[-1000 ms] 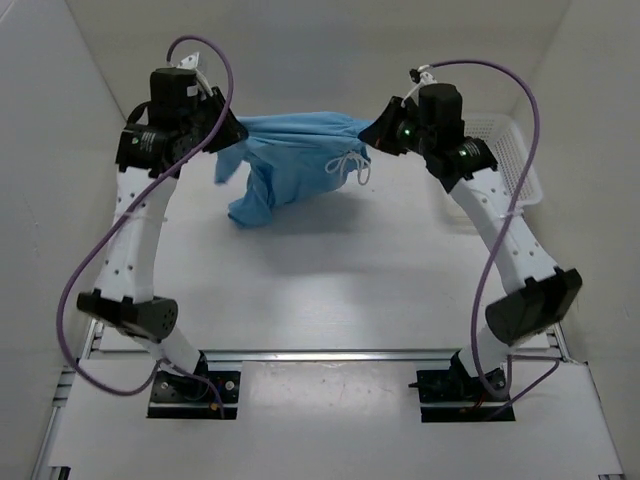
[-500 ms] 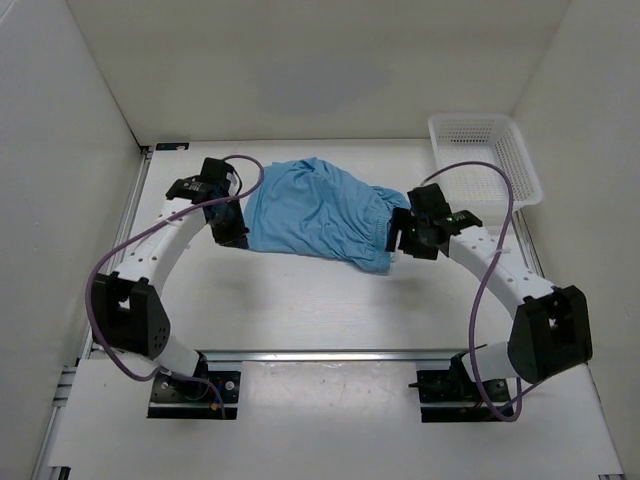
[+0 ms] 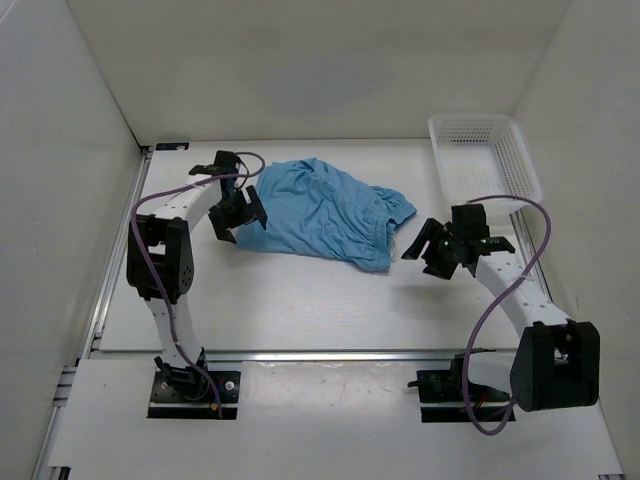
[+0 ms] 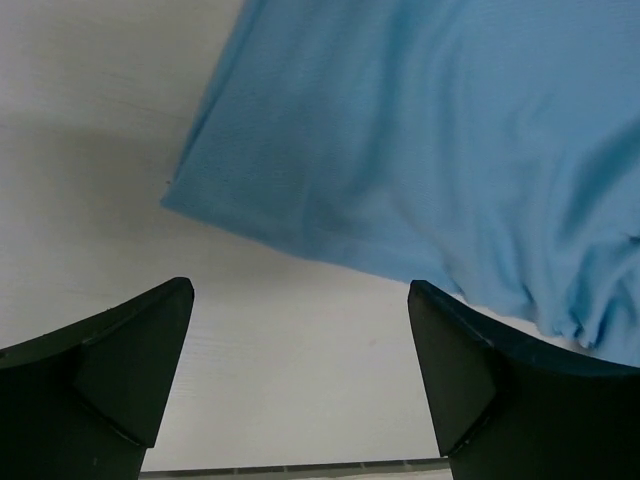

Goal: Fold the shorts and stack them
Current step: Flatten the shorts out

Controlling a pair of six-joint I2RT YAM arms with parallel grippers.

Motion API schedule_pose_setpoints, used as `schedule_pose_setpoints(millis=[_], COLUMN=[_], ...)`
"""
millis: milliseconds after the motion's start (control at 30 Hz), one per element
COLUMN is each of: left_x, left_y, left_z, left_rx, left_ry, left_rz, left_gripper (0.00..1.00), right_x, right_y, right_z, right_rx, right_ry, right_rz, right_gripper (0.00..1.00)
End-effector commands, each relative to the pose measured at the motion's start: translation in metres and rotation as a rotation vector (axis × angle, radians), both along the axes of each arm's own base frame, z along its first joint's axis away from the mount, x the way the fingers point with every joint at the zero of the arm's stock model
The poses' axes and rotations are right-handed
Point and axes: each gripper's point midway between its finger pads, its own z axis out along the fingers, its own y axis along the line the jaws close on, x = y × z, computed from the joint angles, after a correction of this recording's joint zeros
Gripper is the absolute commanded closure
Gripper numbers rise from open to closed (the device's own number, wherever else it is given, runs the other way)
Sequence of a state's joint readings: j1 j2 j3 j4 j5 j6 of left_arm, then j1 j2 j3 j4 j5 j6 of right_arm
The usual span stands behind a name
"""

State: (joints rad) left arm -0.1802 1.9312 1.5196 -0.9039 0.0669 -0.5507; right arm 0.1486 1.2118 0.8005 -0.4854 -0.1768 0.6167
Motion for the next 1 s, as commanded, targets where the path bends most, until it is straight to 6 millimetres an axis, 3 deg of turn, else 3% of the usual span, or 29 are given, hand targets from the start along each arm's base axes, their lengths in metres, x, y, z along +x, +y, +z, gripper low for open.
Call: schedule_pose_setpoints(millis=[0, 167, 200, 267, 333, 367, 400, 600, 700, 800, 900, 933, 967], left_x=[0.002, -0.002, 0.001, 0.002, 0.004, 0.004, 0.005, 0.002, 0.0, -0.001, 0.001, 0.001, -0.001], left_y=[-0.004, -0.006, -0.002, -0.002, -0.003, -0.002, -0.001, 0.011, 0.016, 0.019, 0.021, 0.024, 0.024], left_z=[-0.007, -0.036, -0.041, -0.048, -0.05, -0.05, -0.046, -0.026, -0.017, -0.007, 0.001, 0.001, 0.005], left_rx=[-0.058, -0.061, -0.06, -0.06, -0.06, -0.057, -0.051, -0.065, -0.065, -0.075, -0.086, -0.091, -0.092], left_ry=[0.0, 0.053, 0.057, 0.074, 0.075, 0.074, 0.06, 0.02, -0.003, -0.026, -0.044, -0.045, -0.045], left_rz=[0.032, 0.042, 0.053, 0.063, 0.063, 0.054, 0.056, 0.075, 0.077, 0.074, 0.081, 0.078, 0.078], left_gripper=[0.0, 0.0, 0.04, 0.28, 0.58, 0.82, 0.89, 0.89, 0.89, 0.89, 0.89, 0.89, 0.89], right_x=[-0.006, -0.003, -0.001, 0.003, 0.009, 0.01, 0.014, 0.031, 0.044, 0.054, 0.066, 0.071, 0.087], right_y=[0.031, 0.045, 0.046, 0.045, 0.046, 0.048, 0.051, 0.075, 0.076, 0.075, 0.079, 0.078, 0.081], right_z=[0.001, -0.013, -0.014, -0.024, -0.034, -0.036, -0.039, -0.053, -0.06, -0.067, -0.063, -0.059, -0.041], right_rx=[0.221, 0.324, 0.33, 0.319, 0.322, 0.332, 0.335, 0.357, 0.332, 0.307, 0.302, 0.288, 0.282], right_ry=[0.024, 0.048, 0.051, 0.068, 0.099, 0.112, 0.122, 0.17, 0.154, 0.147, 0.136, 0.122, 0.067], right_rz=[0.081, 0.084, 0.075, 0.065, 0.052, 0.058, 0.06, -0.005, -0.062, -0.114, -0.124, -0.123, -0.088], right_gripper=[0.2, 0.17, 0.17, 0.17, 0.17, 0.18, 0.18, 0.32, 0.32, 0.38, 0.76, 0.96, 1.0])
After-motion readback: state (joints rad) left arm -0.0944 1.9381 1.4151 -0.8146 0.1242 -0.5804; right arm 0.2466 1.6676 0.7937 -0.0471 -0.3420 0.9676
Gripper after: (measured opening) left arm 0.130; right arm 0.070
